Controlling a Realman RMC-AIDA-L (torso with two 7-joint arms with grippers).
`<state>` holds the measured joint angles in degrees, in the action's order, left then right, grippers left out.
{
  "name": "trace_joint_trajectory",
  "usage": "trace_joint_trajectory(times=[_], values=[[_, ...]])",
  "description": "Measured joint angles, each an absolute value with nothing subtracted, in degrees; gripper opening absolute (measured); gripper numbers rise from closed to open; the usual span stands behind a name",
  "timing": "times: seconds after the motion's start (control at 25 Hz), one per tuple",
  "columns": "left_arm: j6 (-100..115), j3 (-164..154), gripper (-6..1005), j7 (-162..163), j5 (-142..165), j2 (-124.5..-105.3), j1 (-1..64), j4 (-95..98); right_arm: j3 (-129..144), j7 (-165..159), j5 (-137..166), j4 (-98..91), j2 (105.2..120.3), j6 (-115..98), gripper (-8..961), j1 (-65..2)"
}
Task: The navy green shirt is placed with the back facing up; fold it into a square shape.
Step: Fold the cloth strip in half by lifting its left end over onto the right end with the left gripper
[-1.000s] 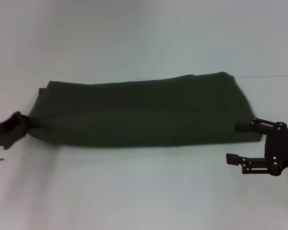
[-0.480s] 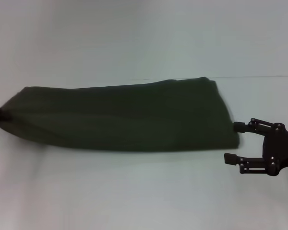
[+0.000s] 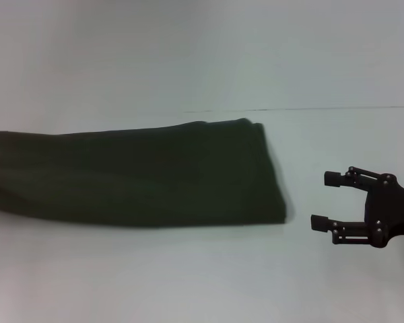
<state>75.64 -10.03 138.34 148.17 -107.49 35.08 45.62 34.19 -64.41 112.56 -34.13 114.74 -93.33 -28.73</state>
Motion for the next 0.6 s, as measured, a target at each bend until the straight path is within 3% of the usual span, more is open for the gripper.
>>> trace_joint_trajectory(times=[0.32, 0.6], values=[[75.95, -8.17, 53, 137.22, 149.55, -106.38, 35.48, 46.39, 34.16, -64.42, 112.58, -34.1, 114.82, -92.64, 944, -28.65], [81.3, -10.76, 53, 136.59, 138.37, -106.19, 40.16, 43.59, 33.7, -64.44, 112.46, -34.09, 114.88, -90.7, 945, -28.72]])
